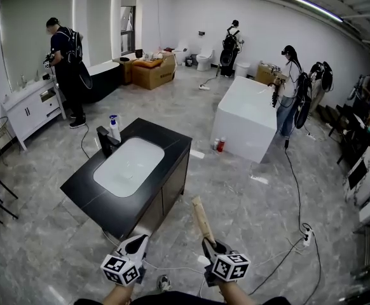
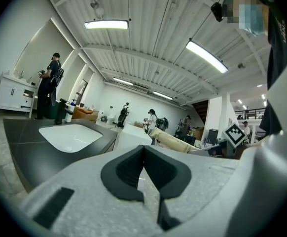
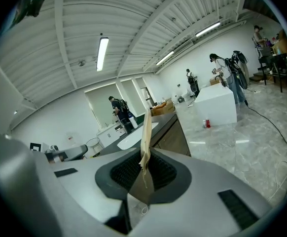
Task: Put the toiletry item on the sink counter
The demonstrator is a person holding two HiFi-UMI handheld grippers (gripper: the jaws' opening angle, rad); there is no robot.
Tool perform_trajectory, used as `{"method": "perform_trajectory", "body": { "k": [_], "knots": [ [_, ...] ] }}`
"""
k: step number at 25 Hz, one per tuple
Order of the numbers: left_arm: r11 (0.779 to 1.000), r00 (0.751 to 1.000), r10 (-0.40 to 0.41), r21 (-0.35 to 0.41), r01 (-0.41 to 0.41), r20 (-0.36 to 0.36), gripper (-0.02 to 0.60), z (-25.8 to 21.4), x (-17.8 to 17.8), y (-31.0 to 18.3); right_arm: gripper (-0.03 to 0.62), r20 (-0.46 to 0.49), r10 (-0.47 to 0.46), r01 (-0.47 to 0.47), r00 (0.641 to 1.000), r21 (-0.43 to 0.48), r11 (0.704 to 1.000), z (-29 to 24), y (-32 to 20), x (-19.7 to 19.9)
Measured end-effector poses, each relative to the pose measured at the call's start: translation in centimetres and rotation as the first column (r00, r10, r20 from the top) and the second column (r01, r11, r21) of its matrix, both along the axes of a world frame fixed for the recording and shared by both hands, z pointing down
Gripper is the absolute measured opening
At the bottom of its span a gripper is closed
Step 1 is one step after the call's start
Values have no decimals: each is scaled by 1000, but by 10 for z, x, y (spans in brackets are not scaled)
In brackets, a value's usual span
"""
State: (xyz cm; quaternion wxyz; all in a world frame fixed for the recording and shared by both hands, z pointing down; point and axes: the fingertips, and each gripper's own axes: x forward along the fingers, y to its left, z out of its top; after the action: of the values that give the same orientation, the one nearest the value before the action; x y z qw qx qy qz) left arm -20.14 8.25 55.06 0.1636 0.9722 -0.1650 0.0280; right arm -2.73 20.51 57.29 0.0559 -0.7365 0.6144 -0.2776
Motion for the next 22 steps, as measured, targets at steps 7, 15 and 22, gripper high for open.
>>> {"method": "perform_trajectory", "body": {
  "k": [7, 15, 22],
  "knots": [
    [999, 999, 36, 4, -36, -12, 6, -6, 23, -68, 43, 1, 29, -29, 1000, -2, 1000, -1, -64, 17],
    [999, 1000, 26, -24, -26, -2, 6, 6, 35, -116, 43, -1, 32, -32, 999, -18, 999, 5, -112, 34],
    [1000, 1000, -20, -18, 20, 7, 6, 6, 62, -149, 43, 10, 2, -2, 1000, -16, 1000, 9, -153, 71]
  ]
}}
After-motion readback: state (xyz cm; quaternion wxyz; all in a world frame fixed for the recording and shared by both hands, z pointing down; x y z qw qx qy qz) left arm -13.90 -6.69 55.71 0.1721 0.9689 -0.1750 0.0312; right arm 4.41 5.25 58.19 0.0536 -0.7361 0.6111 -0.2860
